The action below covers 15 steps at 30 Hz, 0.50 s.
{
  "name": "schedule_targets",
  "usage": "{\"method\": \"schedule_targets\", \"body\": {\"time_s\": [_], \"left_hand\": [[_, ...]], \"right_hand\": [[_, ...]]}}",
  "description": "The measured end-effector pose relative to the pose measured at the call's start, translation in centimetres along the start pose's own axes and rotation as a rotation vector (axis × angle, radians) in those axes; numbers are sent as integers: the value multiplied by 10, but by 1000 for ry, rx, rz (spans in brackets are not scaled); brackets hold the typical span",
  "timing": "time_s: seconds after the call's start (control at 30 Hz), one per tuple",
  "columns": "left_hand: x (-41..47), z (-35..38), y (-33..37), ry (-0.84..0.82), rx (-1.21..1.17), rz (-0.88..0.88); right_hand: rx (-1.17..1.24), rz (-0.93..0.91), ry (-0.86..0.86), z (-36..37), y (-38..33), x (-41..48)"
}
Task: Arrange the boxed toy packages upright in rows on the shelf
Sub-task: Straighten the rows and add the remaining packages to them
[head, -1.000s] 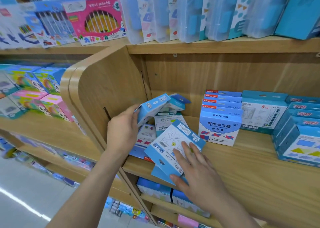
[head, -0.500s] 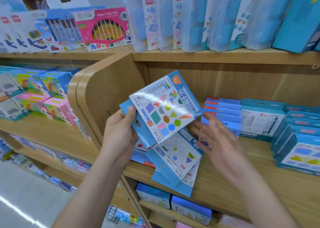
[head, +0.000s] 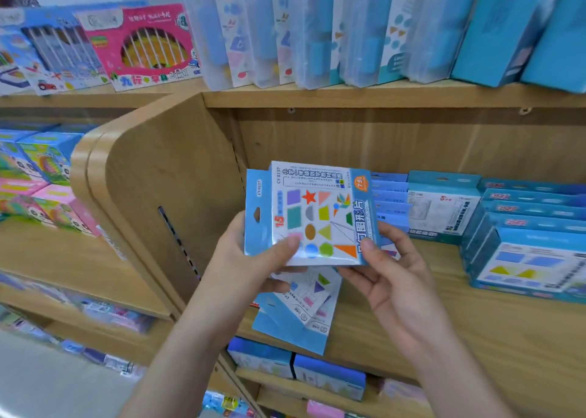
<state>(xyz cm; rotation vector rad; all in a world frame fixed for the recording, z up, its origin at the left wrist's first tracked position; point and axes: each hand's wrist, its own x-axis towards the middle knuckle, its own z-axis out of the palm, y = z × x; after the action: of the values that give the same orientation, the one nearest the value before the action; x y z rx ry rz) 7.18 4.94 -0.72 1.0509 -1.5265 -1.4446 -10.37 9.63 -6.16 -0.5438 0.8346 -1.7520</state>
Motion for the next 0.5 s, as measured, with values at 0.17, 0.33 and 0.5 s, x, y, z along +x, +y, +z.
{"method": "schedule_targets", "body": {"time_s": [0.17, 0.33, 0.5], "left_hand": [[2, 13, 3, 71, 107, 112], [-1, 28, 16, -31, 165, 183], [10, 55, 12, -88, 73, 135]], "right_hand": [[-261, -3, -28, -18, -11, -10], [-593, -166, 43, -46, -43, -16], [-674, -208, 45, -66, -72, -34]]}}
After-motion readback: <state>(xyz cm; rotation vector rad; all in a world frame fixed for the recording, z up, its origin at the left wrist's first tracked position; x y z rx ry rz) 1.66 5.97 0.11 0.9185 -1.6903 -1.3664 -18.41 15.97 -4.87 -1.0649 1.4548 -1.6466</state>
